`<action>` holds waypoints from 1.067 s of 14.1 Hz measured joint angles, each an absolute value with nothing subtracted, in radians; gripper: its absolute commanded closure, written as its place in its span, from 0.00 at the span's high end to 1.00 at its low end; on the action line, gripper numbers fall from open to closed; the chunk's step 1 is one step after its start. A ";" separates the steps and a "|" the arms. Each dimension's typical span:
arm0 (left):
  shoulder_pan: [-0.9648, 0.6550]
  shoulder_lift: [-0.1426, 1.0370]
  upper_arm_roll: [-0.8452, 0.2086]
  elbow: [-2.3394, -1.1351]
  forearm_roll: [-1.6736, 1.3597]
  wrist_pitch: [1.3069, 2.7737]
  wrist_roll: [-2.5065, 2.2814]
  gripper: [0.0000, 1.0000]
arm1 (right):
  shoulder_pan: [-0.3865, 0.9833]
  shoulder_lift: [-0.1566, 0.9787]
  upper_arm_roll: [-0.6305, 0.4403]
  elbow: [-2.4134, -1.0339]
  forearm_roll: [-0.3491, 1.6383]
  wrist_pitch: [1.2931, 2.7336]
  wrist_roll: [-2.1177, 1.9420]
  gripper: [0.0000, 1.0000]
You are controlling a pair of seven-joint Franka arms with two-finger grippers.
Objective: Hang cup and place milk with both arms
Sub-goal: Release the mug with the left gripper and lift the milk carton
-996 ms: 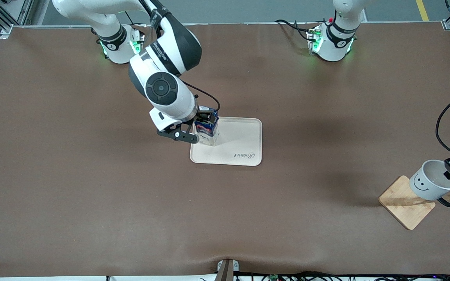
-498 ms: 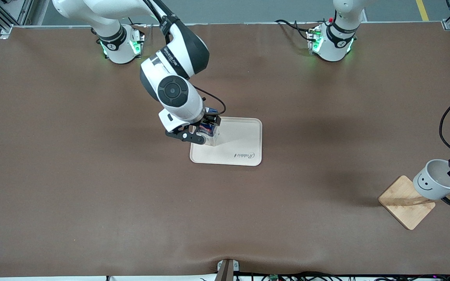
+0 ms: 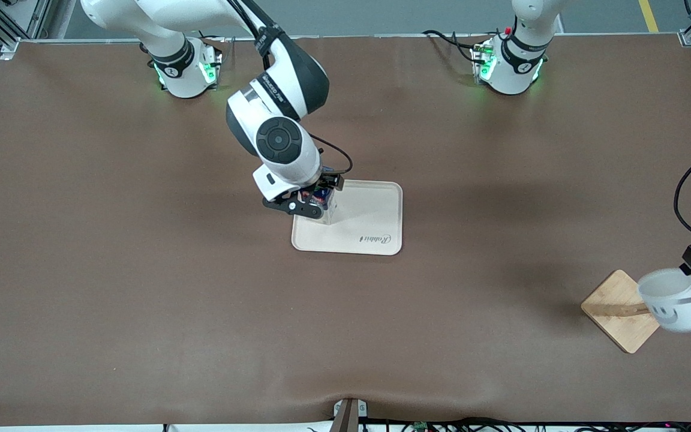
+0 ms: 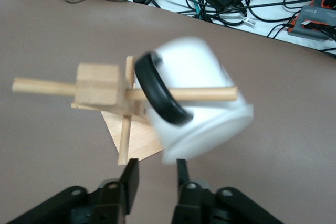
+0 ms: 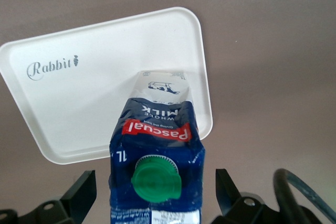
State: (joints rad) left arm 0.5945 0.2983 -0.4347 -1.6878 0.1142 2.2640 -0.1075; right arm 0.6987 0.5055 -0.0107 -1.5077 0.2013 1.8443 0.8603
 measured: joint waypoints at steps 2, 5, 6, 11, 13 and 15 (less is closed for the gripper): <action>0.594 0.300 -0.439 -1.684 0.114 2.264 -0.107 1.00 | 0.712 0.513 -0.011 -1.527 0.187 1.868 0.861 0.97; 0.592 0.294 -0.452 -1.670 0.114 2.239 -0.107 1.00 | 0.716 0.514 -0.011 -1.541 0.169 1.873 0.862 0.19; 0.592 0.287 -0.459 -1.663 0.114 2.210 -0.107 1.00 | 0.716 0.514 -0.012 -1.541 0.164 1.874 0.862 0.06; 0.590 0.220 -0.521 -1.557 0.114 1.895 -0.107 1.00 | 0.717 0.511 -0.013 -1.524 0.153 1.880 0.985 0.00; 0.590 0.209 -0.544 -1.499 0.114 1.778 -0.107 1.00 | 0.712 0.510 -0.023 -1.496 0.160 1.865 0.999 0.00; 0.590 0.208 -0.565 -1.460 0.114 1.699 -0.107 1.00 | 0.683 0.508 -0.031 -1.458 0.222 1.820 1.004 0.00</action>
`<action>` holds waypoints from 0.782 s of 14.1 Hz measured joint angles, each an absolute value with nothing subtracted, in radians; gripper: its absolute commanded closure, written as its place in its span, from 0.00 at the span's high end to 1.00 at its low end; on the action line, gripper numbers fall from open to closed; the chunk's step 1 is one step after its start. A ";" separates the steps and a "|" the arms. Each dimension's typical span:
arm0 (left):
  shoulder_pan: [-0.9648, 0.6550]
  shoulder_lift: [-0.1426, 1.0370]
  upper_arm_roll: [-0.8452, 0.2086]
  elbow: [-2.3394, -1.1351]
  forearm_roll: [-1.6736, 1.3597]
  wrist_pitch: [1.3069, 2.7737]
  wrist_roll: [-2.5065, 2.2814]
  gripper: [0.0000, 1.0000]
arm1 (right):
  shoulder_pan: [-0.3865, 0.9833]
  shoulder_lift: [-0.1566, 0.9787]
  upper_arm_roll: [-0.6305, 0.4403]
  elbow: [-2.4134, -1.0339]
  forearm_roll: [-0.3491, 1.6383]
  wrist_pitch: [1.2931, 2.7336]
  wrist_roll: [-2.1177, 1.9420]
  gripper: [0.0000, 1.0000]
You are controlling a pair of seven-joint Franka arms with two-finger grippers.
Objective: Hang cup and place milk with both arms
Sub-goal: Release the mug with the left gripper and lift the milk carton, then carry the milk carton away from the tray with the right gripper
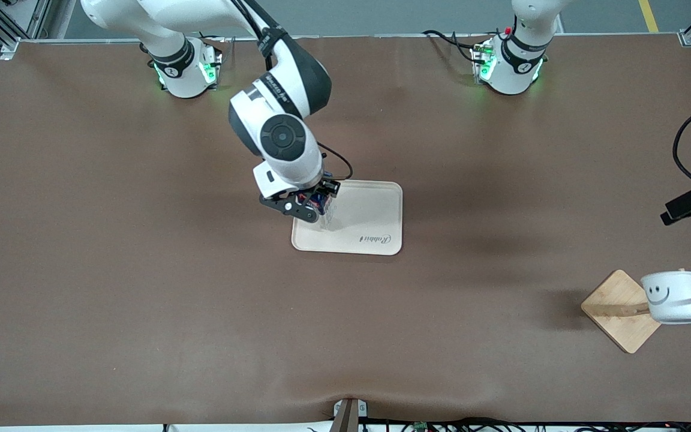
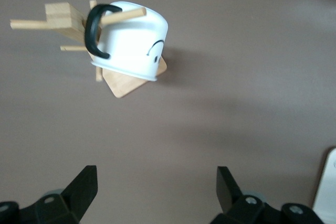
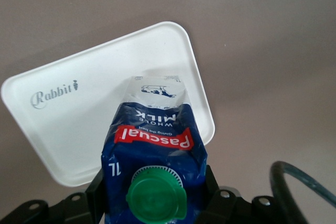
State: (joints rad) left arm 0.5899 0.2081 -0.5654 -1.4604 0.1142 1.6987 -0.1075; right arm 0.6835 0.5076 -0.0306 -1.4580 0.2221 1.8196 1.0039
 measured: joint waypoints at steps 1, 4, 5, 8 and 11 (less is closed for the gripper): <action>0.590 0.208 -0.572 -1.447 0.114 1.675 -0.107 1.00 | 0.660 0.507 -0.033 -1.440 0.267 1.806 1.004 0.00; 0.590 0.201 -0.575 -1.421 0.114 1.640 -0.107 1.00 | 0.567 0.505 -0.035 -1.376 0.350 1.732 1.003 0.00; 0.589 0.194 -0.576 -1.416 0.114 1.634 -0.104 1.00 | 0.534 0.505 -0.035 -1.349 0.356 1.678 0.997 0.00; 0.514 0.133 -0.537 -1.413 0.114 1.571 -0.097 1.00 | 0.434 0.497 -0.036 -1.285 0.360 1.526 0.911 0.00; 0.312 0.070 -0.391 -1.437 0.113 1.524 -0.097 1.00 | 0.356 0.474 -0.039 -1.274 0.338 1.471 0.867 0.00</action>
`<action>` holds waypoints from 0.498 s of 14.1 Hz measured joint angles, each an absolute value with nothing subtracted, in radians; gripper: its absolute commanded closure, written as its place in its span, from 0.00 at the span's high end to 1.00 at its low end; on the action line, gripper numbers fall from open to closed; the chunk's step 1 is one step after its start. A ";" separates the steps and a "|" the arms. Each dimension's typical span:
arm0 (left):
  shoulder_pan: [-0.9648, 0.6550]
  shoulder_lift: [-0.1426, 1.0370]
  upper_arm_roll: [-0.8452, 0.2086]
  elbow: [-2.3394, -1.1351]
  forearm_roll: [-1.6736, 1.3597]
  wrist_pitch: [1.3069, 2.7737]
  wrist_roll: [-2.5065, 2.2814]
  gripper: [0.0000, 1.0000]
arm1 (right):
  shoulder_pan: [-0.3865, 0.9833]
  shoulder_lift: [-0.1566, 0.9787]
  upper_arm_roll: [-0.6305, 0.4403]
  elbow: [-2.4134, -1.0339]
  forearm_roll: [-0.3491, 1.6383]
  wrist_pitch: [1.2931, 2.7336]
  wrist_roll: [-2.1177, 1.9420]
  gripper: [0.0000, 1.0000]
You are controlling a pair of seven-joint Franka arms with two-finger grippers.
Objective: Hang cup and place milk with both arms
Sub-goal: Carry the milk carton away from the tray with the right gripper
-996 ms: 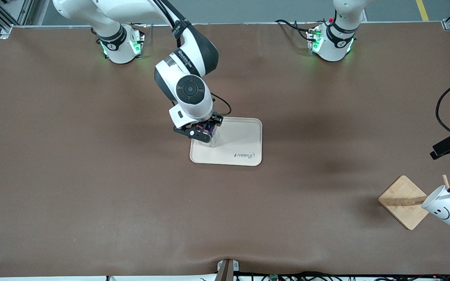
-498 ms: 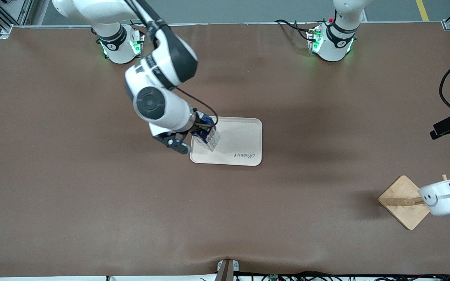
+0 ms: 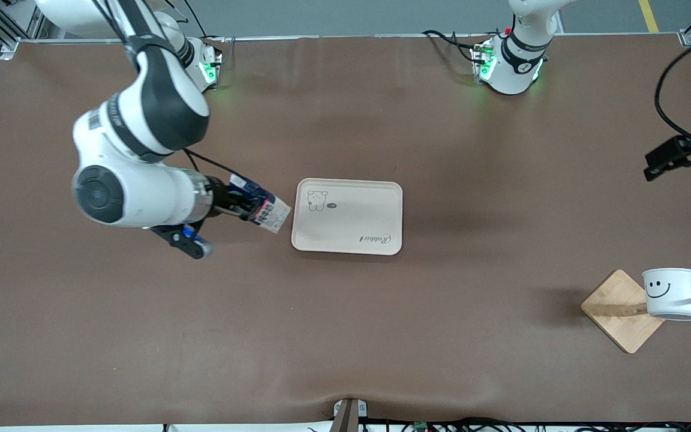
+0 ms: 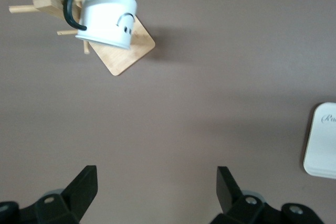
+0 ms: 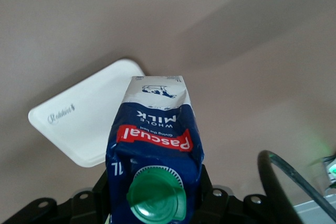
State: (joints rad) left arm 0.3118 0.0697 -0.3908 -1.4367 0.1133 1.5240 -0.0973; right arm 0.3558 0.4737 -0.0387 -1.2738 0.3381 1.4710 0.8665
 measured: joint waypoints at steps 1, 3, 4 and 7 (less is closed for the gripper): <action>0.261 0.050 -0.352 -1.456 0.113 1.519 -0.097 1.00 | 0.330 0.465 -0.039 -1.273 0.314 1.449 0.832 0.00; 0.151 0.016 -0.244 -1.497 0.091 1.511 -0.097 1.00 | 0.295 0.452 -0.039 -1.273 0.246 1.406 0.731 0.00; 0.105 0.003 -0.193 -1.512 0.071 1.510 -0.097 1.00 | 0.285 0.449 -0.039 -1.273 0.223 1.398 0.702 0.00; 0.052 -0.032 -0.128 -1.540 0.046 1.509 -0.097 1.00 | 0.264 0.447 -0.040 -1.274 0.147 1.381 0.627 0.00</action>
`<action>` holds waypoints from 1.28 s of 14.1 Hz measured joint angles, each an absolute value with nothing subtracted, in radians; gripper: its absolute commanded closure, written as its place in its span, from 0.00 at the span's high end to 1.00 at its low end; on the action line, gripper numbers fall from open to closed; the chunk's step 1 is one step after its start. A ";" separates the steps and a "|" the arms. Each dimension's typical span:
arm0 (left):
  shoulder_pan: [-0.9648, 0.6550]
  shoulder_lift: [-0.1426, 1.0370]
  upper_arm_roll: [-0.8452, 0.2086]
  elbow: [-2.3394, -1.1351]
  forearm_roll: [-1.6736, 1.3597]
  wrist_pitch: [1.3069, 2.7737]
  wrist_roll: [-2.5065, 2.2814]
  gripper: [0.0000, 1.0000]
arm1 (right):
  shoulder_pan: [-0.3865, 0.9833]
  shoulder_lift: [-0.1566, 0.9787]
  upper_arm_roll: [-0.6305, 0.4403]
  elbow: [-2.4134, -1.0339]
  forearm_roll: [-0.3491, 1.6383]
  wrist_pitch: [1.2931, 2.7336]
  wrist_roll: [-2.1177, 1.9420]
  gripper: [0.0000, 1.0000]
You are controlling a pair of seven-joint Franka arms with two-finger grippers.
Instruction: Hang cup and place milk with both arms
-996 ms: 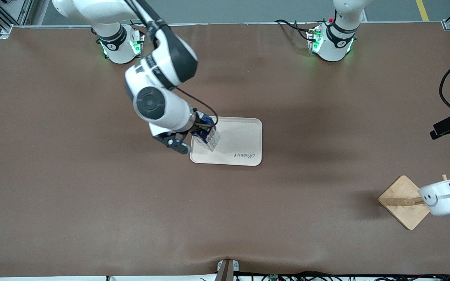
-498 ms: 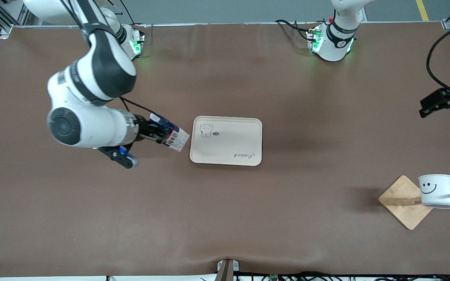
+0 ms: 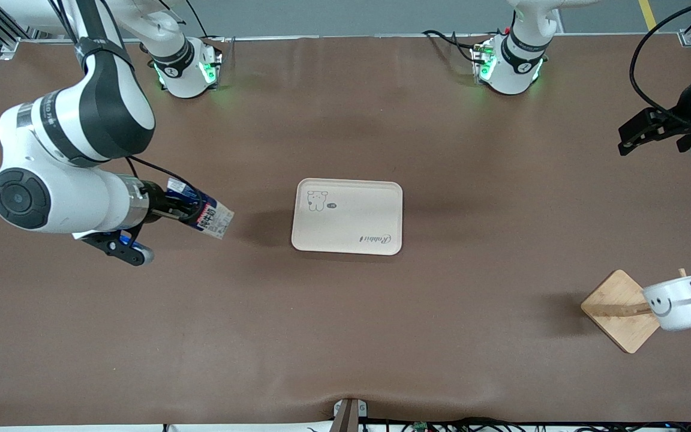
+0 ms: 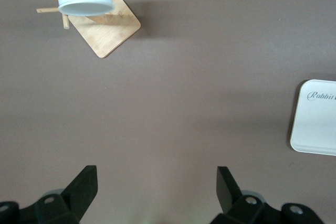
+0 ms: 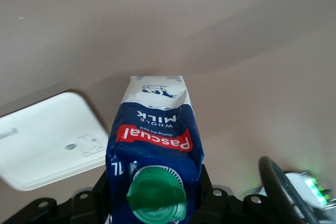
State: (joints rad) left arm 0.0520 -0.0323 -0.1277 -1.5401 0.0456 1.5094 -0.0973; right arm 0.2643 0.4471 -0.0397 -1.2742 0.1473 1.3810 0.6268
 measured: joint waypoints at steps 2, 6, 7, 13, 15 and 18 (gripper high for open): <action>0.047 -0.058 -0.128 -1.556 0.044 1.509 -0.097 1.00 | 0.245 0.447 -0.040 -1.283 0.087 1.366 0.554 0.00; 0.045 -0.087 -0.128 -1.576 0.044 1.509 -0.097 1.00 | 0.110 0.448 -0.045 -1.309 0.061 1.365 0.322 0.00; 0.045 -0.087 -0.128 -1.578 0.044 1.509 -0.097 1.00 | 0.062 0.449 -0.047 -1.322 0.060 1.367 0.248 0.00; 0.043 -0.087 -0.164 -1.585 0.044 1.509 -0.098 1.00 | -0.130 0.455 -0.048 -1.497 0.054 1.483 0.010 0.00; 0.044 -0.087 -0.162 -1.585 0.044 1.509 -0.098 1.00 | -0.128 0.456 -0.040 -1.558 0.022 1.526 0.001 0.00; 0.045 -0.087 -0.161 -1.585 0.044 1.509 -0.099 1.00 | -0.127 0.455 -0.035 -1.589 0.013 1.544 -0.007 0.00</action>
